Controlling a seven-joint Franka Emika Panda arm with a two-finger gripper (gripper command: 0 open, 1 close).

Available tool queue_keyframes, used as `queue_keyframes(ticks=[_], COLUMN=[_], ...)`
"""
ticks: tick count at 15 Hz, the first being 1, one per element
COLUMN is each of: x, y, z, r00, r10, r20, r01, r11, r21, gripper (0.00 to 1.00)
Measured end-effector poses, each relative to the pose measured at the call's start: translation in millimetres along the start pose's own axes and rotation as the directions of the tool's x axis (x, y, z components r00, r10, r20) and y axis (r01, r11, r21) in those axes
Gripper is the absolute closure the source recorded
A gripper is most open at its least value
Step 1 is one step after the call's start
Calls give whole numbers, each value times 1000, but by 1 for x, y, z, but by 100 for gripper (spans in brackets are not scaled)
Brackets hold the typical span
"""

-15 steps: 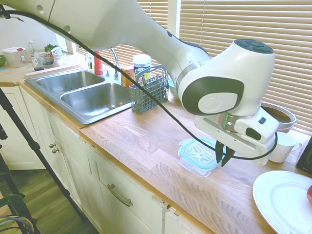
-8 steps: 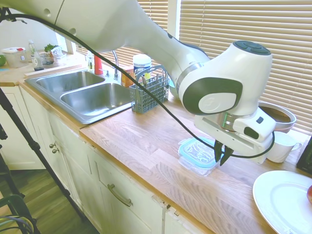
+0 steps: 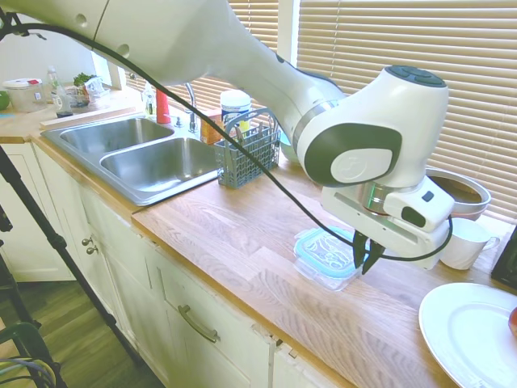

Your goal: Cover the lid of the food container

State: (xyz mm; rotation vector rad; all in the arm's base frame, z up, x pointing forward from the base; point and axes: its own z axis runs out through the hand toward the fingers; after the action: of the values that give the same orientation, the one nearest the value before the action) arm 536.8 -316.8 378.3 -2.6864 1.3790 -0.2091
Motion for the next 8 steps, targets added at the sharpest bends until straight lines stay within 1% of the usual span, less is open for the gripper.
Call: queue_keyframes(ticks=[5, 8], x=[0, 4], y=[0, 1], z=[1, -10], r00=[1000, 1000], r10=[13, 22], r20=[0, -19], r01=[-13, -22], r11=[1000, 1000], r21=[-4, 4], gripper=[0, 0])
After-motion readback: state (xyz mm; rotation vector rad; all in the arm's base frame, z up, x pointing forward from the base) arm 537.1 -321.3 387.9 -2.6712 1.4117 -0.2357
